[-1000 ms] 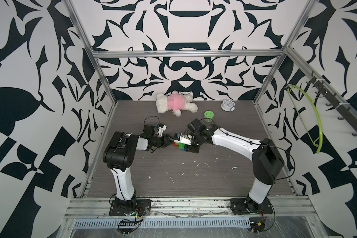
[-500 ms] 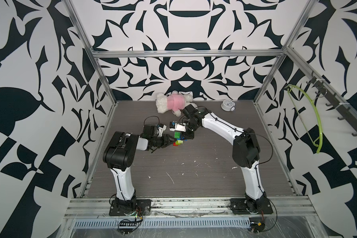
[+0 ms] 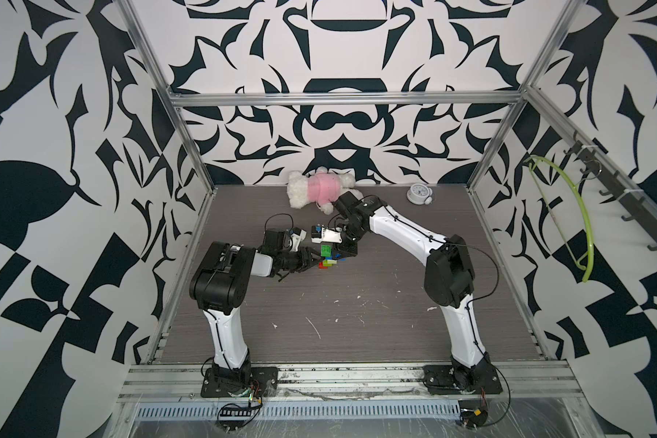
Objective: Assemble the letter y with lego
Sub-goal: Assemble the lego brick with the lego brick.
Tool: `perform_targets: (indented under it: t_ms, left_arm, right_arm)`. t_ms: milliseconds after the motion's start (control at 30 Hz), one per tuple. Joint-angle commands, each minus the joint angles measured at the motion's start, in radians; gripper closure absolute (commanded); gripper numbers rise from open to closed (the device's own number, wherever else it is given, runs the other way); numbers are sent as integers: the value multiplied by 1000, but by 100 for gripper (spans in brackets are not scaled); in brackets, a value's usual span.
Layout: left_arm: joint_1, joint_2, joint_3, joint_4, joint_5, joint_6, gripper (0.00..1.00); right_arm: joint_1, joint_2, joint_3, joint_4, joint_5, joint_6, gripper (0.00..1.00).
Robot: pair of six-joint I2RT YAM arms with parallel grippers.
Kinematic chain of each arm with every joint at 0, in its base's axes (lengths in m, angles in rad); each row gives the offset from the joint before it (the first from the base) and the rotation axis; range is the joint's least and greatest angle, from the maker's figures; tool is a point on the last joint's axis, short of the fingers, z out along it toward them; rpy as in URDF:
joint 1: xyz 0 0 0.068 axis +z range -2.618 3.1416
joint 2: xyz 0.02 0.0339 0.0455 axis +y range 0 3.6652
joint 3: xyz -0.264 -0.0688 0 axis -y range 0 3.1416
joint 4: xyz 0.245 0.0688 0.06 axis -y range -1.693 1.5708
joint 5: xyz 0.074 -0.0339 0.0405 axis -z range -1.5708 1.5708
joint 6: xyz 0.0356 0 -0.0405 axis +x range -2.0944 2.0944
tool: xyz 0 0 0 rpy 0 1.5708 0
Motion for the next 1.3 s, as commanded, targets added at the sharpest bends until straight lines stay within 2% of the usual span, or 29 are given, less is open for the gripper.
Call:
perform_targets:
  t_ms: [0, 1267]
  left_arm:
    - [-3, 92, -55, -223, -177, 11, 49]
    - [-3, 93, -53, -225, -177, 11, 49]
  right_arm:
    - [5, 7, 46, -32, -17, -19, 73]
    - [20, 86, 103, -56, 15, -66, 74]
